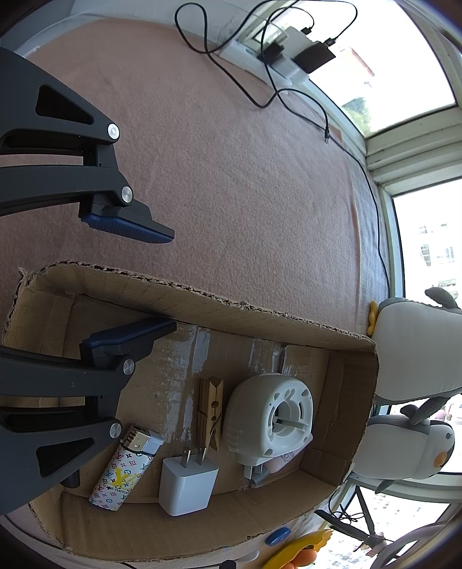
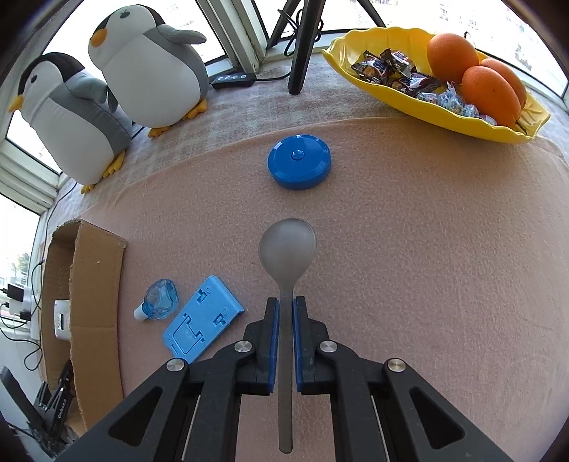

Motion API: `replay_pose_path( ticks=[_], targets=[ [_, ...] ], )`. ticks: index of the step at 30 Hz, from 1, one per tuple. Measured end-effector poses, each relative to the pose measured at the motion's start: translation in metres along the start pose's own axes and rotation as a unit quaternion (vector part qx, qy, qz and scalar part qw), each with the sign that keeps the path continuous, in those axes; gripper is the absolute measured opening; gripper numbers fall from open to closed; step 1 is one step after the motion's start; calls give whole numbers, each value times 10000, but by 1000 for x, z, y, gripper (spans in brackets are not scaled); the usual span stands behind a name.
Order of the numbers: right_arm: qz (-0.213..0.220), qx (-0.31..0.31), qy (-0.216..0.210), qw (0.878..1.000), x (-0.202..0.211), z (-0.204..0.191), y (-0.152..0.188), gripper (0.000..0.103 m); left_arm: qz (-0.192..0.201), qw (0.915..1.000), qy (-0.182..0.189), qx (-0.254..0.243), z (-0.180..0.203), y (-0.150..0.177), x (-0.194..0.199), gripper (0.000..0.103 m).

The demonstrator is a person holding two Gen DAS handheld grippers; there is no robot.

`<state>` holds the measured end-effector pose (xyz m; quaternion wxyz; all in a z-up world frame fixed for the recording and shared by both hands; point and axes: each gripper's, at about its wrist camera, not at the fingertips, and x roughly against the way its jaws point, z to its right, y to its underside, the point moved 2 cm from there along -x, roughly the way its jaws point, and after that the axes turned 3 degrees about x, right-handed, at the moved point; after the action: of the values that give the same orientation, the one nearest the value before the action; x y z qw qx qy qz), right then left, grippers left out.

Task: Organize rigid objects
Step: 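Move the right gripper to the grey spoon handle and grasp it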

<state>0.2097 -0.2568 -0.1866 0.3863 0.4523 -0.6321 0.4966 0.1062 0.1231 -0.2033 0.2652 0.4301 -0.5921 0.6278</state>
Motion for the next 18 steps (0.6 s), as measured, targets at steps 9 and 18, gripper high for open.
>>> replay_pose_path(
  ticks=[9, 18],
  targets=[
    [565, 397, -153, 9975, 42, -40, -11, 7, 2, 10000, -3, -1, 1, -1, 0, 43],
    [1008, 990, -544, 9885, 69, -115, -17, 7, 3, 10000, 16, 19, 2, -1, 0, 43]
  ],
)
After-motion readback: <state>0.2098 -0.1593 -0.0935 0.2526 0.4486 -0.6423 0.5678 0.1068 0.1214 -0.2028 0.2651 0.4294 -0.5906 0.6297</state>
